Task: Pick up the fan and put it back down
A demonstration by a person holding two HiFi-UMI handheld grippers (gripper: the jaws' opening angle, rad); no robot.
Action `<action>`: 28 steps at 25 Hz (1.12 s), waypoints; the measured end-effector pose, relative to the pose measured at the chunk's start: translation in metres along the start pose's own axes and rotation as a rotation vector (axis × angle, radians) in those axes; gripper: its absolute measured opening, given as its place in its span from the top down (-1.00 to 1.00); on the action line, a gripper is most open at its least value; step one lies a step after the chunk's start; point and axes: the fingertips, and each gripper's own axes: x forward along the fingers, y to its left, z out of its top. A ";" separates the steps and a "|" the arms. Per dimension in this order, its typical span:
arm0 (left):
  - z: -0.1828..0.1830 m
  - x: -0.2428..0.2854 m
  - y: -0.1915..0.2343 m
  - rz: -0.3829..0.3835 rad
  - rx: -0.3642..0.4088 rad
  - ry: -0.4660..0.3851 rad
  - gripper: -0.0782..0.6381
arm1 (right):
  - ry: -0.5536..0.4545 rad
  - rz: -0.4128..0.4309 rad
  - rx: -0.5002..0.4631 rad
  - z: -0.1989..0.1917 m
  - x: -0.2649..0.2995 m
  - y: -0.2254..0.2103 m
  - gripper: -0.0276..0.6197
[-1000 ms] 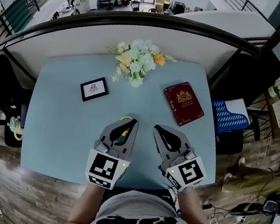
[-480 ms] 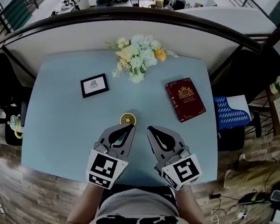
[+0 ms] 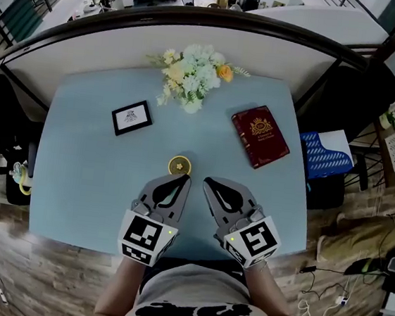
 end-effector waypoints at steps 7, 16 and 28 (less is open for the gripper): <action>-0.003 -0.001 -0.002 -0.012 -0.018 0.002 0.75 | 0.000 -0.007 -0.010 -0.001 -0.002 -0.001 0.90; -0.004 -0.001 -0.007 -0.026 -0.022 0.004 0.75 | -0.001 0.010 -0.026 0.001 -0.003 0.004 0.91; -0.002 -0.003 -0.011 -0.029 -0.021 -0.004 0.75 | -0.006 0.006 -0.034 0.002 -0.008 0.007 0.91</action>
